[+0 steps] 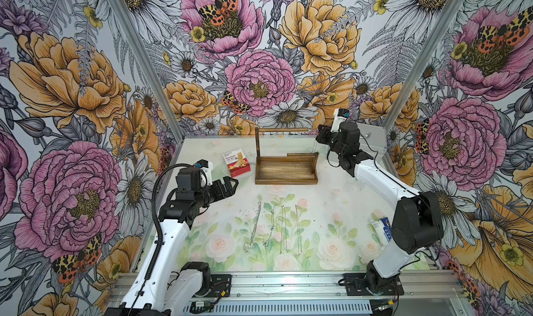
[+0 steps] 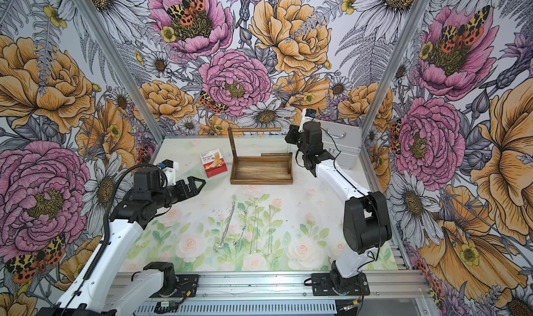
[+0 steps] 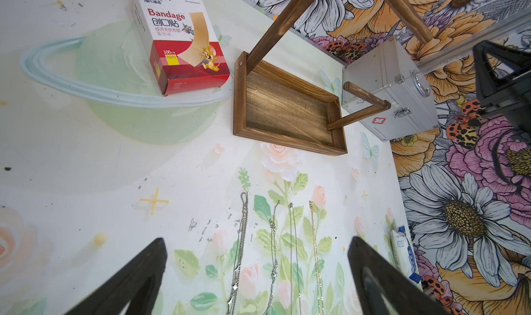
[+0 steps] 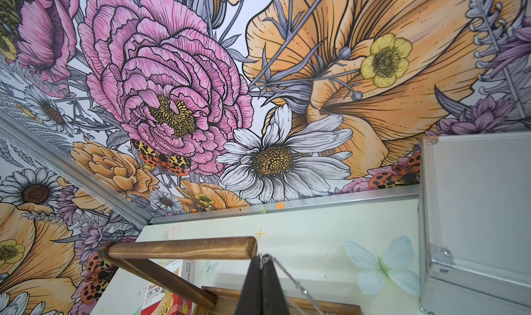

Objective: Take the necklace off the jewelry display stand
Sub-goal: Take off the necklace from the stand.

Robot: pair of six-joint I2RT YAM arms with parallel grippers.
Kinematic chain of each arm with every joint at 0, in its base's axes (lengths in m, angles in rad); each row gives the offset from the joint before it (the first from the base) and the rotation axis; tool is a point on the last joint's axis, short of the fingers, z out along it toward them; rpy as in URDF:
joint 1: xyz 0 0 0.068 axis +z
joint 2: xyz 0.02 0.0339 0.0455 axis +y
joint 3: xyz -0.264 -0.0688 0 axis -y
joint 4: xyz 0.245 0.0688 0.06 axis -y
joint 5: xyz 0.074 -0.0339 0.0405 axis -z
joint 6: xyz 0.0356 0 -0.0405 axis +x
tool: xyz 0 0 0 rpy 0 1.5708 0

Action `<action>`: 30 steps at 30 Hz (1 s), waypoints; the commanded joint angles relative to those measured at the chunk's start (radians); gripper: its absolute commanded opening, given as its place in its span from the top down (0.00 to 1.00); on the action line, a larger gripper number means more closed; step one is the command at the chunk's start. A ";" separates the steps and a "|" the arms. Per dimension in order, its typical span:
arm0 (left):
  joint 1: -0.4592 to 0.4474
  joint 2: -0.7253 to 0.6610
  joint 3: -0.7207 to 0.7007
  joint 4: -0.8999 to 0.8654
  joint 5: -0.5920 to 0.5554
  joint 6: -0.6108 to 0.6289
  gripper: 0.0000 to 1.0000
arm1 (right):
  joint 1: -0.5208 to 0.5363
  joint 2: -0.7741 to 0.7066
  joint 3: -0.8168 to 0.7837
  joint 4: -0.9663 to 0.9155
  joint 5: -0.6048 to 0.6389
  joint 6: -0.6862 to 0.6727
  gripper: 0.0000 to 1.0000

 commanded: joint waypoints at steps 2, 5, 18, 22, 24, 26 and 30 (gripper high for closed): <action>0.013 -0.023 -0.014 0.018 -0.008 0.007 0.01 | -0.007 -0.071 0.061 -0.031 0.028 -0.010 1.00; 0.013 -0.025 -0.014 0.018 -0.011 0.005 0.01 | -0.007 -0.097 0.069 -0.048 0.034 -0.021 1.00; 0.016 -0.052 -0.014 0.018 -0.047 0.006 0.01 | -0.003 -0.247 0.090 -0.148 -0.032 -0.040 1.00; 0.017 -0.061 -0.015 0.017 -0.050 0.009 0.01 | 0.005 -0.328 0.054 -0.165 -0.071 -0.039 1.00; 0.017 -0.066 -0.015 0.017 -0.048 0.012 0.01 | 0.008 -0.362 0.043 -0.184 -0.097 -0.035 1.00; 0.018 -0.071 -0.014 0.019 -0.048 0.015 0.01 | 0.011 -0.396 0.031 -0.210 -0.131 -0.031 1.00; 0.017 -0.077 -0.011 0.018 -0.031 0.025 0.01 | 0.022 -0.455 0.012 -0.255 -0.178 -0.019 1.00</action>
